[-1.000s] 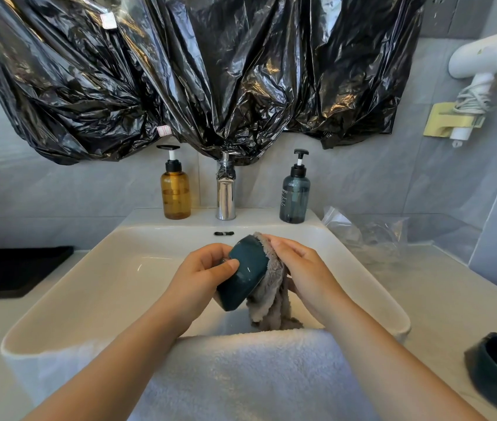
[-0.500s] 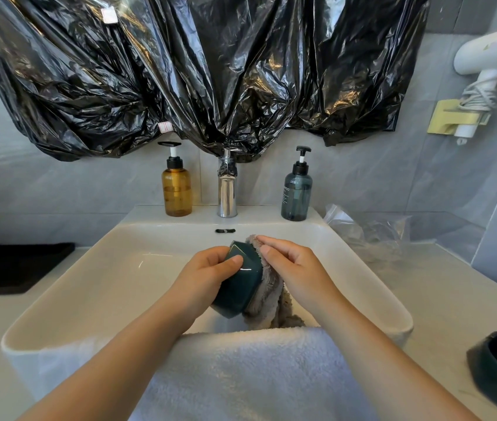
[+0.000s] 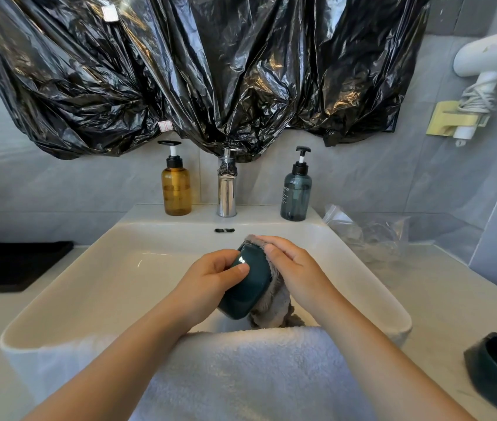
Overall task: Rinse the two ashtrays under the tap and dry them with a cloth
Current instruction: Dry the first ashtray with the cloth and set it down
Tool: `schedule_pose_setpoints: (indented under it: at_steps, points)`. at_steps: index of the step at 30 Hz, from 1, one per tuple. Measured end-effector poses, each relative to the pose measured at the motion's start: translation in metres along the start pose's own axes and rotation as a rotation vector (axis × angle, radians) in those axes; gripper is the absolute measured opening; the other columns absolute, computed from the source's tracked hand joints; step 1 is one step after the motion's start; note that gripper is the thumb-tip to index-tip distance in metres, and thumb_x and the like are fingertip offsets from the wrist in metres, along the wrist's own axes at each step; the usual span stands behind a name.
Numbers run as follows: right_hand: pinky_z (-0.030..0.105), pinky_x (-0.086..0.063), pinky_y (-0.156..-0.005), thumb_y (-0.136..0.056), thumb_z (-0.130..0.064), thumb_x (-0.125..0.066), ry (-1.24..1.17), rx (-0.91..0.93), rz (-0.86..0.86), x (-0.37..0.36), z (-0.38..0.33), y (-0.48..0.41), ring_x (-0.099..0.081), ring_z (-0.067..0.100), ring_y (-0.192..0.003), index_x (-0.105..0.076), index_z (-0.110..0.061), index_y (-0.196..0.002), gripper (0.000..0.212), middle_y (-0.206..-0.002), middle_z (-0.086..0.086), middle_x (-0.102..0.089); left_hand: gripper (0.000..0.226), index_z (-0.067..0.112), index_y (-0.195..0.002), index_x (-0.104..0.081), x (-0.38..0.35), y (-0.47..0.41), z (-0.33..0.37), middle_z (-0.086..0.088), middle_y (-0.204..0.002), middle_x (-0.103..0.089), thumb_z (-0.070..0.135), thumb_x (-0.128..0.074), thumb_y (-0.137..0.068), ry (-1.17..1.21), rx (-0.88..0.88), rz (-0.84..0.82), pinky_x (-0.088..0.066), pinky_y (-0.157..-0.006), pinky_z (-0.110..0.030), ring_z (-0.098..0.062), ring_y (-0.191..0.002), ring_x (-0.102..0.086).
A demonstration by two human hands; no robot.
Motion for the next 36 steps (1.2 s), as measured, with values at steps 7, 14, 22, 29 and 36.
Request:
schedule_pose_setpoints:
  at_steps: [7,14,22,29,36]
  points:
    - [0.016,-0.039,-0.105,-0.102,-0.018,-0.043,0.100,0.133,-0.033,-0.005,-0.007,0.007,-0.046,-0.005,-0.126,-0.055,-0.031,-0.134,0.038,-0.135,-0.018,-0.055,0.019,0.002,-0.099,-0.065,0.004,-0.002,-0.001,-0.019,-0.093,-0.069,0.011,-0.049,-0.097,-0.039,-0.019,0.036,-0.049,-0.068,-0.025,-0.021,-0.081,-0.062]
    - [0.021,-0.045,-0.098,-0.102,-0.030,-0.040,-0.090,-0.068,-0.002,0.000,0.002,0.000,-0.055,0.005,-0.116,-0.058,-0.034,-0.128,0.031,-0.126,-0.014,-0.061,0.018,0.015,-0.093,-0.066,0.001,-0.001,0.001,-0.002,-0.086,-0.070,0.014,-0.049,-0.098,-0.053,-0.044,0.008,-0.050,-0.064,-0.016,-0.012,-0.079,-0.065]
    - [0.018,-0.045,-0.098,-0.101,-0.020,-0.045,-0.014,0.030,-0.001,-0.003,-0.008,0.005,-0.055,0.002,-0.116,-0.065,-0.027,-0.123,0.030,-0.122,-0.013,-0.064,0.026,0.013,-0.098,-0.070,0.001,-0.004,-0.003,-0.009,-0.094,-0.074,0.030,-0.051,-0.096,0.104,0.092,0.039,-0.051,-0.088,-0.042,-0.028,-0.094,-0.068]
    - [0.003,-0.038,-0.095,-0.100,-0.015,-0.048,0.064,0.110,0.007,-0.003,-0.008,0.005,-0.051,-0.003,-0.121,-0.060,-0.026,-0.129,0.034,-0.128,-0.017,-0.060,0.025,0.002,-0.098,-0.066,0.009,-0.005,-0.005,-0.021,-0.095,-0.069,0.021,-0.049,-0.098,0.042,0.088,0.123,-0.052,-0.075,-0.036,-0.028,-0.086,-0.064]
    - [0.031,-0.046,-0.101,-0.103,-0.030,-0.037,-0.124,-0.110,0.006,-0.001,0.006,-0.002,-0.059,0.011,-0.115,-0.062,-0.027,-0.125,0.034,-0.122,-0.007,-0.065,0.025,0.009,-0.098,-0.069,0.001,0.000,0.001,-0.012,-0.093,-0.071,0.019,-0.045,-0.099,-0.036,0.013,0.043,-0.050,-0.070,-0.021,-0.017,-0.083,-0.066]
Point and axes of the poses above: each hand's wrist, its own y-axis away from the middle knuckle, its own x-axis out of the back of the hand, z = x × y, the point moved 6 cm from there along -y, towards the middle knuckle
